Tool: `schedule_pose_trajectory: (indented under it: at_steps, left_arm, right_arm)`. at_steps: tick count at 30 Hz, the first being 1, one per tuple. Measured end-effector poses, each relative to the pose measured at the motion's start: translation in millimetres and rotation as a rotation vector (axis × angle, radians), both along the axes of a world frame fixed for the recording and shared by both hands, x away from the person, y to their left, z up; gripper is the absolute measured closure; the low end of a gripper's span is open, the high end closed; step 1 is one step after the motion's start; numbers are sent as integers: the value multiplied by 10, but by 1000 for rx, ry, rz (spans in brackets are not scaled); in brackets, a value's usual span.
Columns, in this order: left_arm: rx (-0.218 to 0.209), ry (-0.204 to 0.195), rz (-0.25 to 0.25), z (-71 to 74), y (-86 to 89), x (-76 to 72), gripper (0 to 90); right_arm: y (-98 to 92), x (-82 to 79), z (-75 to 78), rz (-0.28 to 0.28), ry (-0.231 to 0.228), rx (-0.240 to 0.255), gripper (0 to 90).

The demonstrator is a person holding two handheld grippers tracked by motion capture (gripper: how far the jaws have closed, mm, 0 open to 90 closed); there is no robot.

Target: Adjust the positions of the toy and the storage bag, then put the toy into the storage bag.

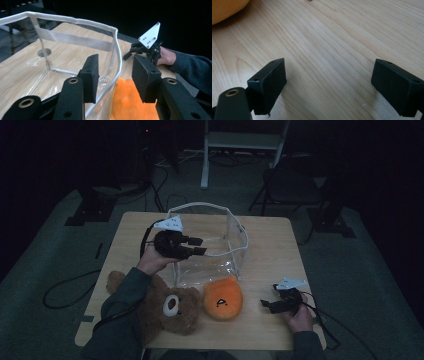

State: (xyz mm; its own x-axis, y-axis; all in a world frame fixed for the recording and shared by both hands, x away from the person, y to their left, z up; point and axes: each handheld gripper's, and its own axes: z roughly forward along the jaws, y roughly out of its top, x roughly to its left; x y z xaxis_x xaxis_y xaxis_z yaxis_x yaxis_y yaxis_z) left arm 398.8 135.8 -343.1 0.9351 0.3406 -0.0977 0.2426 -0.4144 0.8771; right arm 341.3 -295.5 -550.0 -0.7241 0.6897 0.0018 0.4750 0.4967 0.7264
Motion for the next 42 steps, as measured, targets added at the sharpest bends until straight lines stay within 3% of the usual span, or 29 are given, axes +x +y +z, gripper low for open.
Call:
schedule_pose_trajectory:
  at_steps: [13,27,42]
  left_arm:
    - [-12,-5,47,-21,257,-114,546]
    - [38,-14,63,-98,452,-252,513]
    - [59,-9,102,-202,625,-372,462]
  right_arm:
    - [1,0,0,-1,0,1,118]
    - [0,0,0,-1,0,0,119]
    - [1,-3,0,-3,2,0,118]
